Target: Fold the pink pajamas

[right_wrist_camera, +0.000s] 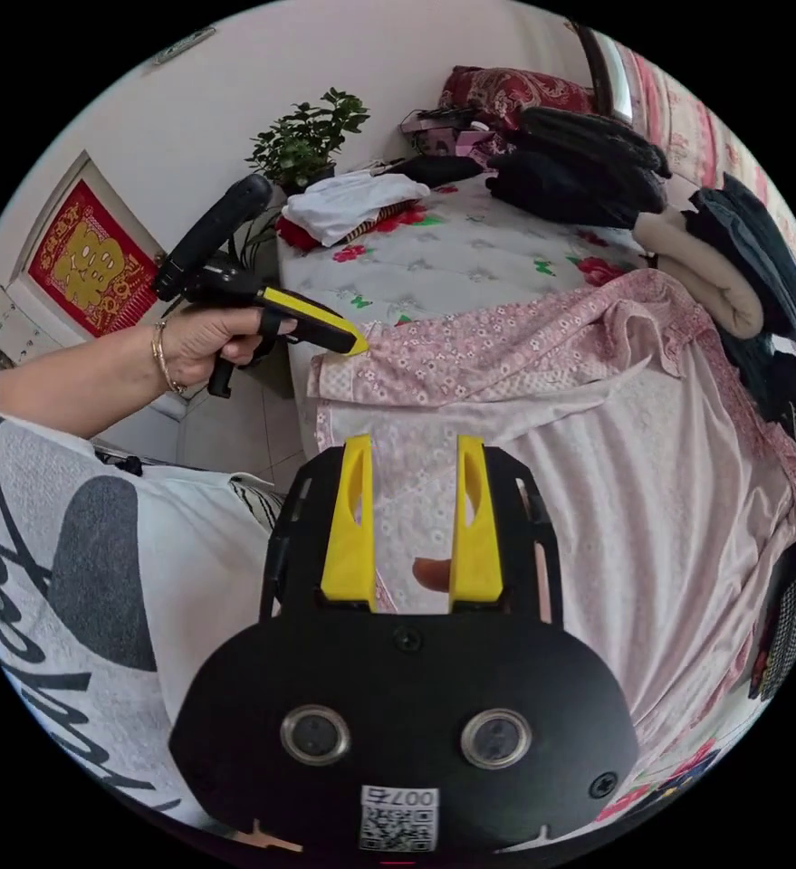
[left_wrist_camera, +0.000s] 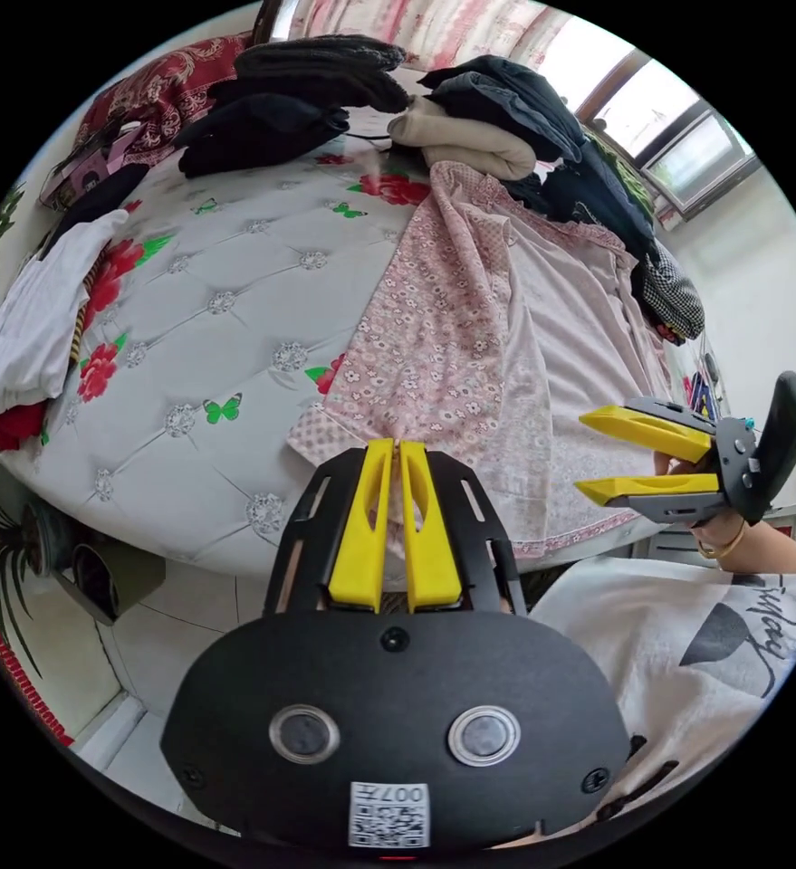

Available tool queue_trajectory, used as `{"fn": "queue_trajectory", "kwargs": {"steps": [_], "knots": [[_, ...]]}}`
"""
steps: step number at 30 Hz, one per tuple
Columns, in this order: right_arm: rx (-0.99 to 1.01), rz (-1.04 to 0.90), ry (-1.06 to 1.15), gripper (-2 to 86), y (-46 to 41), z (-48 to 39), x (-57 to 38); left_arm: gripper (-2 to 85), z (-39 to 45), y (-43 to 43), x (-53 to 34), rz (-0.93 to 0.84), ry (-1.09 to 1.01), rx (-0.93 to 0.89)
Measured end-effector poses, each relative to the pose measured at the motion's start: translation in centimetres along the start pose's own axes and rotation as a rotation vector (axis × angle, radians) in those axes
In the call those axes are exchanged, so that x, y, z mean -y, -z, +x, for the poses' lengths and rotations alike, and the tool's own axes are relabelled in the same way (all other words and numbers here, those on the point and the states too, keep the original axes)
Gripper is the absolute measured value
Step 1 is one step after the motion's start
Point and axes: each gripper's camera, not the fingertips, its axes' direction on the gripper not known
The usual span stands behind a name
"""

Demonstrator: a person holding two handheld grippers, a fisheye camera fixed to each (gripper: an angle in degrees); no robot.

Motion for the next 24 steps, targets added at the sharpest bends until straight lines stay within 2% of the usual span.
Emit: {"fn": "queue_trajectory", "kwargs": {"steps": [6,11,15,17,20,24], "knots": [[0.004,-0.185,-0.039,10.2,-7.4,0.0,1.0,-0.9,-4.7,2.5,-0.9,0.081,0.058,-0.219],[-0.003,-0.045,-0.068,9.7,-5.3,-0.1,0.8,-0.9,-7.3,3.8,-1.0,0.118,0.072,-0.259],[0.021,-0.036,-0.029,9.5,-5.4,-0.9,2.6,-1.0,-10.6,6.0,-0.9,0.247,0.157,-0.240],[0.048,-0.067,-0.007,9.5,-6.4,-1.4,3.7,-1.0,-12.4,6.9,-0.7,0.285,0.219,-0.146],[0.043,-0.127,0.038,9.0,-8.8,-2.2,5.3,-1.0,-15.2,7.7,-0.7,0.270,0.312,-0.041],[0.008,-0.253,0.148,7.0,-12.6,-3.8,5.8,-1.0,-15.8,7.8,-2.6,0.274,0.322,-0.031]]}}
